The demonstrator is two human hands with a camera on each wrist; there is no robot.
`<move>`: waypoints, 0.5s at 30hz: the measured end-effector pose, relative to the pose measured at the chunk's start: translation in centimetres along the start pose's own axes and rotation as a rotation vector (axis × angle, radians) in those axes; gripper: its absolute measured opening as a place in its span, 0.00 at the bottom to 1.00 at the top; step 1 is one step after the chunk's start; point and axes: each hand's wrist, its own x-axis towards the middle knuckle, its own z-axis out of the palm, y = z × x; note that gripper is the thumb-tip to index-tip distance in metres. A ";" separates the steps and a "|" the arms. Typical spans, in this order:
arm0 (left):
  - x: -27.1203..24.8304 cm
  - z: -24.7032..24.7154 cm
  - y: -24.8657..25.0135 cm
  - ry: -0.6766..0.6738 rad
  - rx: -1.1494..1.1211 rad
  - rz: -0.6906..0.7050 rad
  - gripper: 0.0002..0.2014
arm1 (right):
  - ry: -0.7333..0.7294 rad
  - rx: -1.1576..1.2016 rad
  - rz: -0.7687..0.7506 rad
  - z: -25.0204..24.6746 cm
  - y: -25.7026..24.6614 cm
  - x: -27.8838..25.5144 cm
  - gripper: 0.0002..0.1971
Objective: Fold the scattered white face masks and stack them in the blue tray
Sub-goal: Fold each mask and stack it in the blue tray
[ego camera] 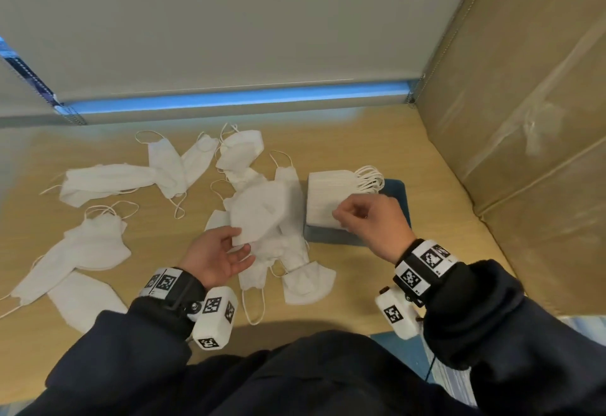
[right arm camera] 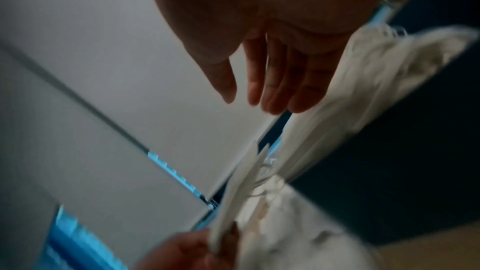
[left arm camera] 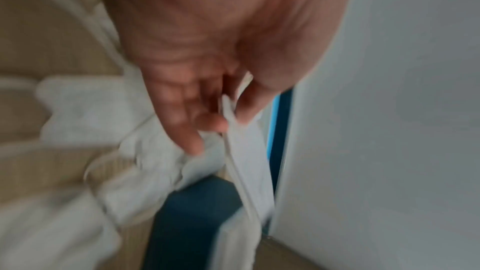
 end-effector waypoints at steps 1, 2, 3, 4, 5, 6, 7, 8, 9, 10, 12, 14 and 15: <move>-0.1 0.1 -0.3 0.027 -0.028 0.012 0.03 | -0.068 -0.150 -0.063 -0.2 0.7 -0.2 0.06; -0.3 0.4 -0.6 0.044 -0.042 0.044 0.03 | -0.125 -0.259 -0.116 -0.3 1.4 -0.4 0.05; -0.6 0.9 -0.8 0.050 -0.042 0.093 0.03 | -0.161 -0.339 -0.161 -0.3 2.1 -0.6 0.05; -1.0 1.4 -0.9 0.048 -0.030 0.153 0.04 | -0.169 -0.398 -0.201 -0.3 2.7 -0.8 0.07; -1.5 2.1 -0.8 0.035 0.004 0.221 0.05 | -0.155 -0.433 -0.236 -0.2 3.3 -0.9 0.09; -2.0 2.6 -0.6 0.020 0.070 0.300 0.05 | -0.133 -0.444 -0.260 -0.1 3.8 -0.9 0.12; -2.6 3.3 -0.4 0.010 0.173 0.397 0.06 | -0.110 -0.432 -0.273 -0.1 4.2 -0.8 0.13; -3.1 3.9 -0.1 0.004 0.297 0.509 0.06 | -0.096 -0.401 -0.268 -0.1 4.5 -0.7 0.14; -3.5 4.5 0.1 -0.003 0.424 0.628 0.07 | -0.093 -0.370 -0.260 -0.1 4.8 -0.5 0.15; -3.8 5.0 0.3 -0.010 0.551 0.748 0.08 | -0.100 -0.337 -0.246 0.0 5.1 -0.4 0.15; -3.8 6.0 0.4 -0.012 0.827 0.986 0.09 | -0.125 -0.233 -0.188 0.0 5.5 0.1 0.15; -3.4 7.0 0.3 -0.024 1.091 1.214 0.08 | -0.125 -0.087 -0.091 -0.3 5.8 0.5 0.13; -3.1 7.5 0.1 -0.055 1.186 1.314 0.08 | -0.132 -0.030 -0.060 -0.6 5.9 0.6 0.13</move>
